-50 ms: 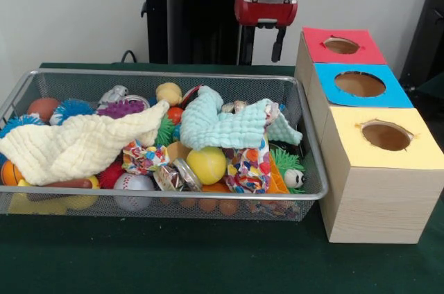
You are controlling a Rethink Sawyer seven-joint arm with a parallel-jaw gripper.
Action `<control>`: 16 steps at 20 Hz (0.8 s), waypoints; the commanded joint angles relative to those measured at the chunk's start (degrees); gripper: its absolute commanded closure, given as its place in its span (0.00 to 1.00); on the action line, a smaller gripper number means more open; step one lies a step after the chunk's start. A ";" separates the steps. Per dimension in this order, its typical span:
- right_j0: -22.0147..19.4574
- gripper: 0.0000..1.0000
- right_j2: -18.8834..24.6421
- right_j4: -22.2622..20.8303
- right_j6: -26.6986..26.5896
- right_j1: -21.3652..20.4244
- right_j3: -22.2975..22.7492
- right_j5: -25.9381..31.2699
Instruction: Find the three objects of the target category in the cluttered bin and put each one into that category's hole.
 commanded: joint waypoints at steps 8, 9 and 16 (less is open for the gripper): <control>-0.66 0.00 2.15 0.13 12.21 12.03 -6.82 -20.88; -0.47 0.00 1.96 0.37 12.03 12.75 -7.09 -21.91; -0.46 0.00 1.32 0.62 12.06 19.33 -7.97 -30.74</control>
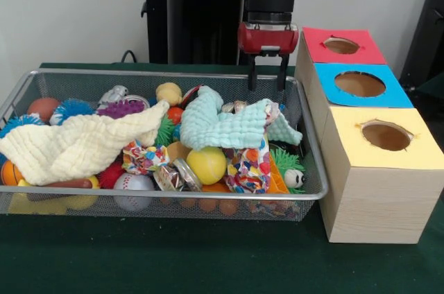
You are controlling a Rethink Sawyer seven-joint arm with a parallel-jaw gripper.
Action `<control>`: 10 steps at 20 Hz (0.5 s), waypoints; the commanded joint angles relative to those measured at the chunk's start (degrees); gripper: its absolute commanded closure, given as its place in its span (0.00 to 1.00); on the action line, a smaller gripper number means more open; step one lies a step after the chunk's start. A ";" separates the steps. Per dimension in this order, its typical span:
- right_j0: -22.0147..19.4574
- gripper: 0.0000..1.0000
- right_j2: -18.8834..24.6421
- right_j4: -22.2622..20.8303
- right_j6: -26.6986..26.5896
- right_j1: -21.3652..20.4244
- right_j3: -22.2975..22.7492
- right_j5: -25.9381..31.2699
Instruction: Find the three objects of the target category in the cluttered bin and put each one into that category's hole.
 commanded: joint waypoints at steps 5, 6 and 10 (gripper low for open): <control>-1.31 0.00 1.44 0.63 12.83 14.55 -8.32 -11.10; -1.38 0.00 1.33 0.69 12.98 15.65 -8.22 -11.64; -1.15 0.00 1.04 1.50 13.41 18.13 -7.73 -13.49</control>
